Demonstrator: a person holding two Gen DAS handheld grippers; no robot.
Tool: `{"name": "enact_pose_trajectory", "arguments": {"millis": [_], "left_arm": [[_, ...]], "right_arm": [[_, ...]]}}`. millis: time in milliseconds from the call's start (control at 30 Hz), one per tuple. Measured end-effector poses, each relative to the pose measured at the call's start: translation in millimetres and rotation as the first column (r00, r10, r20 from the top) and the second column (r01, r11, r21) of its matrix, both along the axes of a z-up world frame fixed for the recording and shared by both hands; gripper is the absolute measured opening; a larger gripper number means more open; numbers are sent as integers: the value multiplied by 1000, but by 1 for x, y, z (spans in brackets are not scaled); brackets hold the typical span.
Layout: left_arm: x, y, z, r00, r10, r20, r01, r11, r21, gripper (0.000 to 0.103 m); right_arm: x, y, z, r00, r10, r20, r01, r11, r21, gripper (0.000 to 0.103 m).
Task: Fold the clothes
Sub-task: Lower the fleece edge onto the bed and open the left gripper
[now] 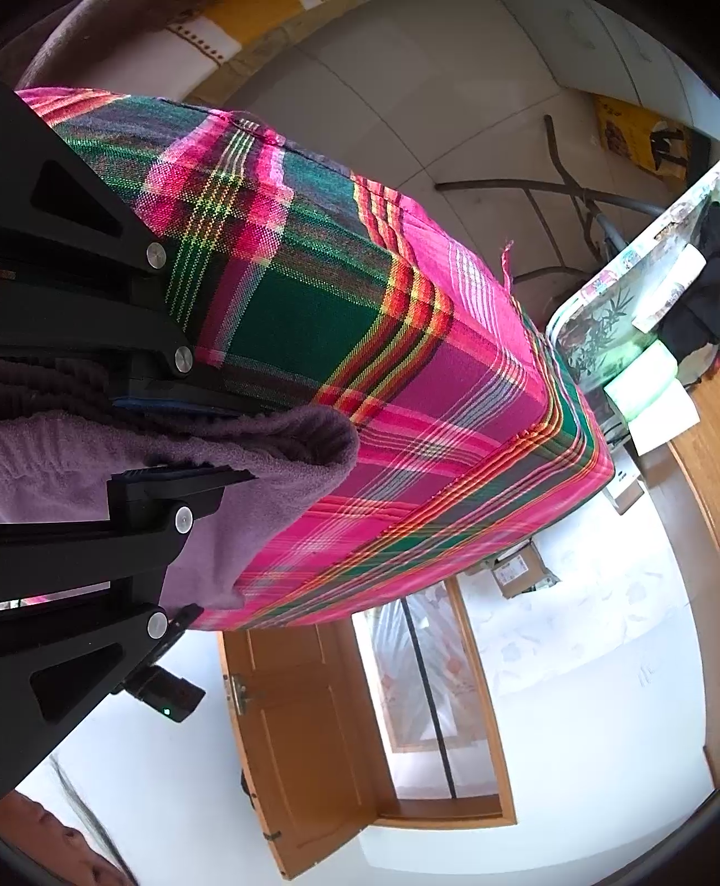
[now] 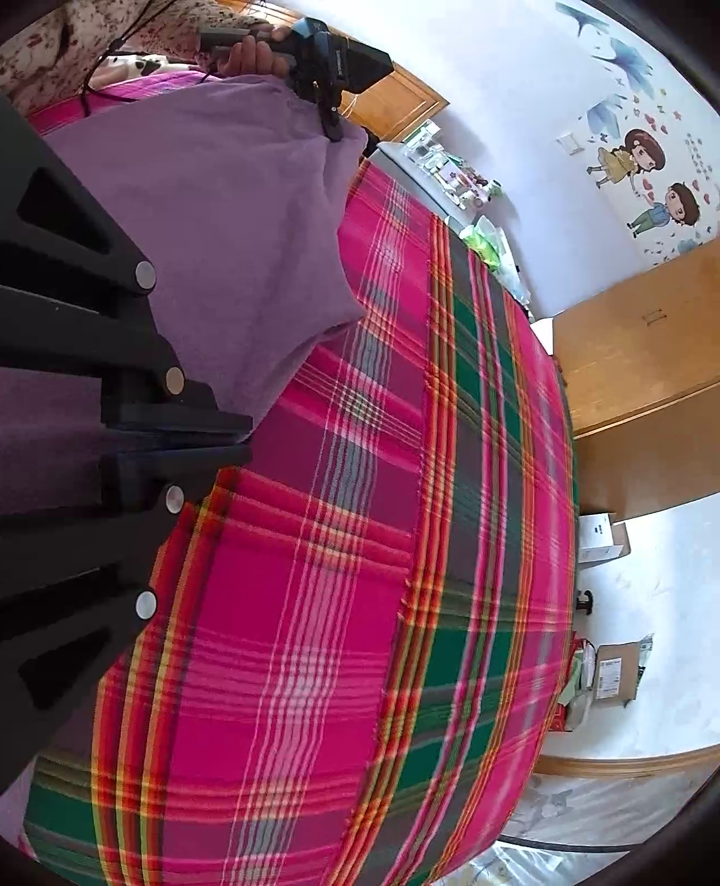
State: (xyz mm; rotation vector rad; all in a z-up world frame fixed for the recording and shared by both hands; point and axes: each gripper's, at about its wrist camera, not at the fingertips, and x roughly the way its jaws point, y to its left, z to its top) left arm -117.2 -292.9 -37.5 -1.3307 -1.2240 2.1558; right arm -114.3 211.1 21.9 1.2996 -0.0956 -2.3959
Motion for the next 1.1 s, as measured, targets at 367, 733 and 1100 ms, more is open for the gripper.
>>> {"name": "enact_pose_trajectory", "arguments": {"millis": [367,733,1100], "left_arm": [[15,-9,3,1000,30,-7,-30,999,18,17],[55,-30,16,996,80,-39,-80,997,0,26],[123,-48,34,994,77,-75,-83,994,-72,26]], "right_arm": [[31,-22,27,993,-71,-99,74,997,23,29],[94,-83,38,990,-10,-142,14,999,29,36],[152,-168,45,975,148,-166,-136,988,78,36]]}}
